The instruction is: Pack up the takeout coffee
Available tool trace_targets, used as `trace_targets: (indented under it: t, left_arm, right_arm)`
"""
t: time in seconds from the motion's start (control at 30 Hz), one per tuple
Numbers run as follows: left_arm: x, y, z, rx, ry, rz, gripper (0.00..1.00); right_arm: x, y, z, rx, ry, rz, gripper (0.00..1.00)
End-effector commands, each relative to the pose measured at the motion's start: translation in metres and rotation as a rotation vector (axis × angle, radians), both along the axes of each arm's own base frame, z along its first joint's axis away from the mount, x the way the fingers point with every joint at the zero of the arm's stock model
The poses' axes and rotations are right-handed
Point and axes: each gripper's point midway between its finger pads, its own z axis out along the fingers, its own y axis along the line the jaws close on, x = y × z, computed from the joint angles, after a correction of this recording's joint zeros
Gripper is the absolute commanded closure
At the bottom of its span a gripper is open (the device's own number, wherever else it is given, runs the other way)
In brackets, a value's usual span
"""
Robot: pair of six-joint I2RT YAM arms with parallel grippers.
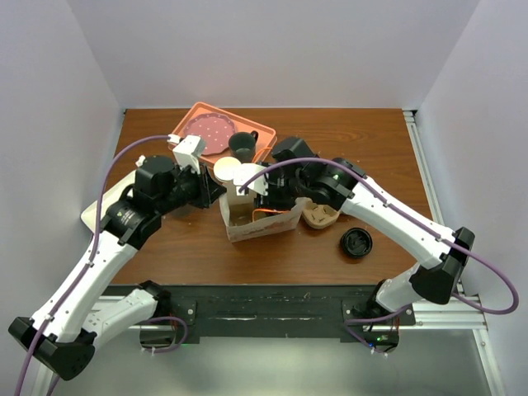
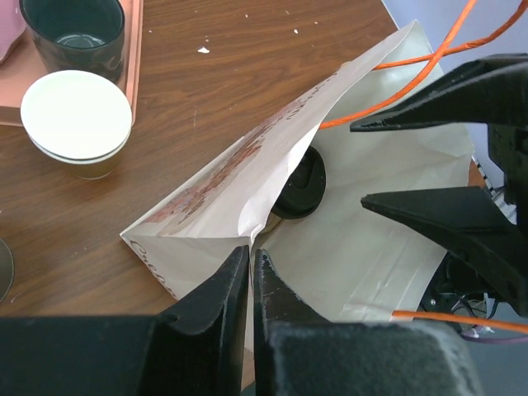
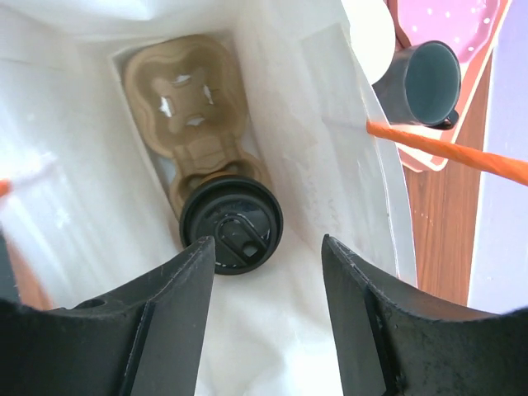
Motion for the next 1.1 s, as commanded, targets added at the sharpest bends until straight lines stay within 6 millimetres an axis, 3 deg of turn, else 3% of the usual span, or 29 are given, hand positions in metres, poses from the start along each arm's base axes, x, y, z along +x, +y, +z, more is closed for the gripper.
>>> trace_targets:
  t: [0.0,0.3,0.73,0.9,1.07]
  left_arm:
    - [0.008,-0.003,0.028,-0.044,-0.056,0.024,0.86]
    - [0.028,-0.009,0.051,-0.047,-0.106,0.036,0.72]
    - [0.039,-0.011,0.079,-0.077,-0.182,0.053,0.62]
    - [0.045,-0.004,0.093,-0.067,-0.236,0.097,0.59]
    - [0.055,0.019,0.125,-0.025,-0.355,0.203,0.50]
  right_arm:
    - [-0.010,0.001,0.024,0.047,0.019,0.032,0.43]
    - [-0.008,0.007,0.047,0.115,0.005,0.011,0.48]
    - [0.010,-0.001,0.081,0.182,-0.136,-0.065,0.50]
    - [0.031,-0.013,0.119,0.281,-0.263,-0.209,0.51]
    - [0.037,-0.020,0.163,0.449,-0.333,-0.312,0.50]
